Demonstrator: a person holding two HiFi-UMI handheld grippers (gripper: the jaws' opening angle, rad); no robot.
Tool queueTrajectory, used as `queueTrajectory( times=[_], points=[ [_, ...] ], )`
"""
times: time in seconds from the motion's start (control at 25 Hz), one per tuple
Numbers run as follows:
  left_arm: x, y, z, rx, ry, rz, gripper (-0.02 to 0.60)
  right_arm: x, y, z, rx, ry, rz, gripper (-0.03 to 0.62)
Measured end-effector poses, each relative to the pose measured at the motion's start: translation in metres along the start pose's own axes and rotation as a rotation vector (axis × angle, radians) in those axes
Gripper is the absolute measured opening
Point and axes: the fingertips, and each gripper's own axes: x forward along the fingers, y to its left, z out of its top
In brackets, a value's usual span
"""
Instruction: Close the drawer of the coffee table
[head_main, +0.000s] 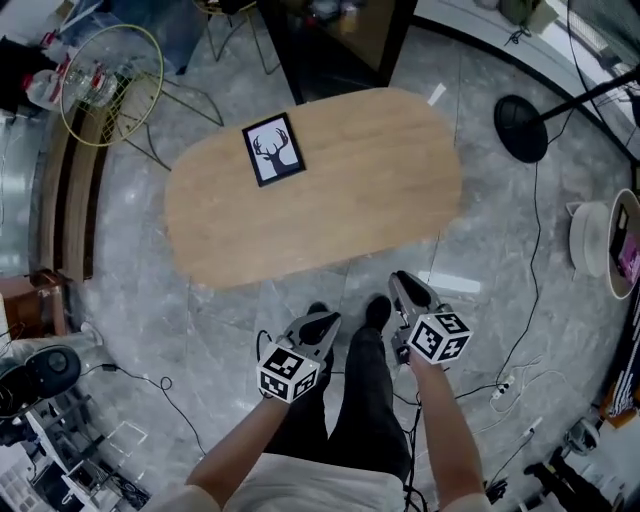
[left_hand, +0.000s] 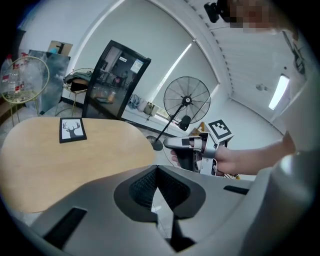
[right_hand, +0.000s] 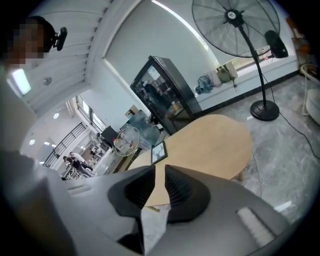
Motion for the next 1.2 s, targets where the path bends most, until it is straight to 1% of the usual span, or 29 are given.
queueTrajectory(
  times=[0.2, 0.36, 0.48, 0.56, 0.68, 0.8, 0.88, 0.96, 1.04, 1.2],
  points=[
    [-0.03, -0.025, 0.06, 0.035, -0.049, -0.011, 0.006, -0.026, 0.052, 0.042, -0.106, -0.019, -0.005, 0.057],
    [-0.048, -0.047, 0.104, 0.065, -0.08, -0.036, 0.006, -0.052, 0.088, 0.072, -0.131, -0.056, -0.016, 0.054],
    [-0.065, -0.069, 0.121, 0.065, -0.078, -0.056, 0.006, -0.08, 0.12, 0.082, -0.151, -0.07, -0.007, 0.048],
    [-0.074, -0.082, 0.132, 0.067, -0.076, -0.074, 0.006, -0.098, 0.14, 0.09, -0.174, -0.088, -0.012, 0.023],
    [-0.091, -0.1, 0.153, 0.106, -0.09, -0.092, 0.006, -0.12, 0.161, 0.107, -0.215, -0.12, -0.036, 0.011],
    [-0.112, -0.118, 0.17, 0.14, -0.1, -0.107, 0.006, -0.137, 0.18, 0.118, -0.266, -0.124, -0.06, 0.011],
    [-0.126, -0.13, 0.18, 0.132, -0.11, -0.135, 0.006, -0.151, 0.191, 0.127, -0.267, -0.135, -0.083, 0.011],
    [-0.14, -0.142, 0.193, 0.129, -0.13, -0.167, 0.006, -0.165, 0.206, 0.137, -0.239, -0.161, -0.088, 0.011],
    [-0.155, -0.153, 0.204, 0.159, -0.15, -0.183, 0.006, -0.179, 0.227, 0.144, -0.245, -0.188, -0.071, 0.011],
    [-0.178, -0.171, 0.213, 0.243, -0.157, -0.198, 0.006, -0.202, 0.258, 0.147, -0.343, -0.214, -0.086, 0.011]
  ],
)
